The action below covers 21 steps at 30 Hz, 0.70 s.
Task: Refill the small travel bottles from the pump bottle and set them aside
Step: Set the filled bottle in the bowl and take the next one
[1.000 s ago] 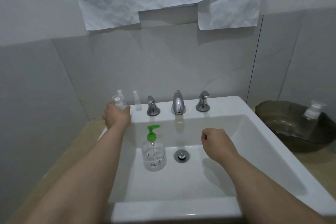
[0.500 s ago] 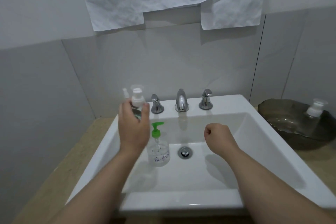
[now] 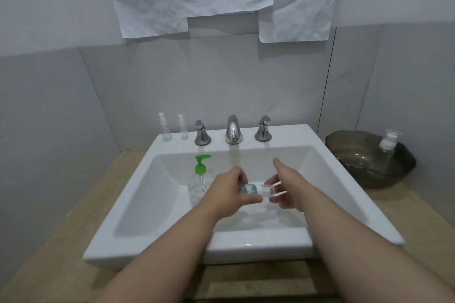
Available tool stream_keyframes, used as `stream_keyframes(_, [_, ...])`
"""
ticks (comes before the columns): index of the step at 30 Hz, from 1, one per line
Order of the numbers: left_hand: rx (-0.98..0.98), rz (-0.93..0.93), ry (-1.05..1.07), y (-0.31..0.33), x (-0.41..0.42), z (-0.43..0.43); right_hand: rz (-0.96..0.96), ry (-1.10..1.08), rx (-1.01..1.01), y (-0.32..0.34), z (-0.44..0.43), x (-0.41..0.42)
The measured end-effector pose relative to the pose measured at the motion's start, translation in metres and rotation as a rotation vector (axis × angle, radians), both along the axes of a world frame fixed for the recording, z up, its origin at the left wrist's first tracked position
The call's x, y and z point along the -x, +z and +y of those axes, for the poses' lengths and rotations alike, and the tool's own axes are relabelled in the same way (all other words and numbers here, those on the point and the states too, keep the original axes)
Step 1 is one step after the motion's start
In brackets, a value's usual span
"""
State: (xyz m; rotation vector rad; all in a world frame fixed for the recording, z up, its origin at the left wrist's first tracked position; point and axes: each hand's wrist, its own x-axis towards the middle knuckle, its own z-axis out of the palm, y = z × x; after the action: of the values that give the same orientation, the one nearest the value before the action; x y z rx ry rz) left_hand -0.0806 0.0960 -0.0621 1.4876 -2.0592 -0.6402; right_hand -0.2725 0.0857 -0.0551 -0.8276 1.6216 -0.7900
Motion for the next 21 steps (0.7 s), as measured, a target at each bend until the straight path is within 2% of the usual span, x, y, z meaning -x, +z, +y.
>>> stream_keyframes(3, [0.07, -0.015, 0.001, -0.002, -0.003, 0.001, -0.019, 0.239, -0.11, -0.005, 0.002, -0.009])
stream_keyframes(5, [0.088, 0.005, -0.007, -0.004, -0.006, 0.001, -0.049, 0.293, -0.164, -0.006, 0.003, -0.012])
stream_keyframes(10, [0.068, 0.09, -0.049, -0.01, -0.014, -0.001, -0.135, 0.175, -0.172, -0.001, 0.005, -0.012])
stream_keyframes(15, [0.051, 0.158, -0.035, -0.012, -0.013, -0.001, -0.179, 0.148, -0.163, -0.001, 0.002, -0.011])
stream_keyframes(21, [-0.028, 0.265, 0.076, -0.015, -0.02, -0.006, -0.39, 0.114, 0.096, 0.002, 0.003, -0.01])
